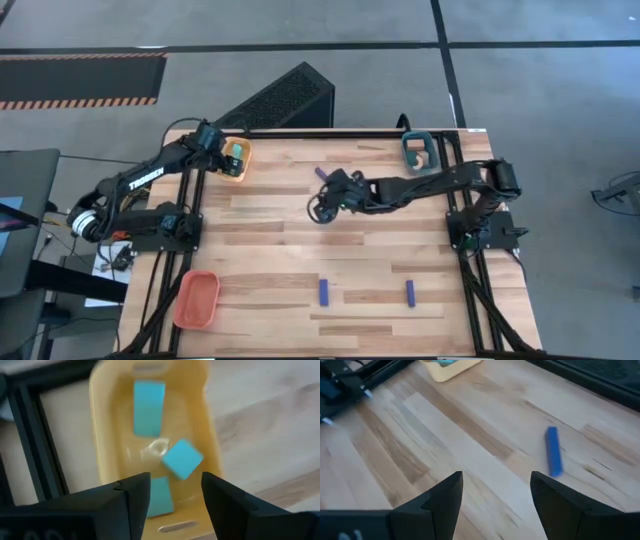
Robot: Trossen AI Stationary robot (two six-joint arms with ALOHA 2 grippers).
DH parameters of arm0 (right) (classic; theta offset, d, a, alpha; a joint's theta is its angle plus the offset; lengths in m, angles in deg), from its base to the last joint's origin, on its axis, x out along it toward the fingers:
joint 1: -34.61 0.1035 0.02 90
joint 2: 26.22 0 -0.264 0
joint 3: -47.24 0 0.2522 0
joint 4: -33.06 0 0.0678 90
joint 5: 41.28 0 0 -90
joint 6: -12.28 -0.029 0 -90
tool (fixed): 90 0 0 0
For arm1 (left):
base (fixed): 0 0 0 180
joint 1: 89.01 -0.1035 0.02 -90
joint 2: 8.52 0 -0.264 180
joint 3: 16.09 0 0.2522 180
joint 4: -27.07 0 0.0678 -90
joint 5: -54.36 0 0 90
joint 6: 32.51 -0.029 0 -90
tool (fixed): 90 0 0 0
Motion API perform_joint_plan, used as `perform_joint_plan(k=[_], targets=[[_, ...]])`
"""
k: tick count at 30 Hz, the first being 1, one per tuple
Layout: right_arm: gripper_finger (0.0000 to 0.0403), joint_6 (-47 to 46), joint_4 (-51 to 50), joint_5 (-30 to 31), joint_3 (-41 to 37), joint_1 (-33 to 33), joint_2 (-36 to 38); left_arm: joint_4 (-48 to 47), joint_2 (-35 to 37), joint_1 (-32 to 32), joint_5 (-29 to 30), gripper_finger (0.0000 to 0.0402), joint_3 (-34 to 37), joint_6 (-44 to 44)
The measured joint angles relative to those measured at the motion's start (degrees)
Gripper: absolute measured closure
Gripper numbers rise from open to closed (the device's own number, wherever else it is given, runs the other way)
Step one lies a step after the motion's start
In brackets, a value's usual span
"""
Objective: Sort & place blocks by color
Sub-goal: Put the bottom right blue block into the orange bin
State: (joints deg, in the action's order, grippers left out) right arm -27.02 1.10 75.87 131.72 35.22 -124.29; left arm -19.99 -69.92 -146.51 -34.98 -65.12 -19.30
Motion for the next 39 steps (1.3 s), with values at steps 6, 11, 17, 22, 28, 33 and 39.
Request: perform_joint_plan(k=[6,11,17,22,28,33,39], targets=[[0.0148,-9.6,4.5,1.6,-12.8,1.3,8.5,2.5,8.5,5.3,-2.5,0.0254,-0.3,2.9],[0.0148,-17.1,11.3,2.0,-20.3,2.0,14.4,7.4,13.7,14.4,-3.4,0.0277,-0.2,2.7],[0.0148,-21.0,13.0,4.5,-19.1,5.2,13.3,12.8,14.7,23.4,-5.5,0.0287,-0.1,-4.8],[0.0148,-26.9,9.4,6.0,-13.9,9.4,7.7,12.8,14.9,27.3,-8.4,0.0287,-0.1,-8.2],[0.0148,-35.9,0.1,9.0,-5.0,14.4,0.4,8.7,15.7,29.7,-9.1,0.0287,-0.1,-11.2],[0.0148,-40.7,-11.4,8.8,4.0,17.0,-5.4,6.4,17.1,31.6,-9.4,0.0287,-0.1,-12.0],[0.0148,-39.1,-22.2,8.5,13.3,16.8,-9.2,3.8,21.7,34.4,-8.4,0.0287,-0.1,-11.0]])
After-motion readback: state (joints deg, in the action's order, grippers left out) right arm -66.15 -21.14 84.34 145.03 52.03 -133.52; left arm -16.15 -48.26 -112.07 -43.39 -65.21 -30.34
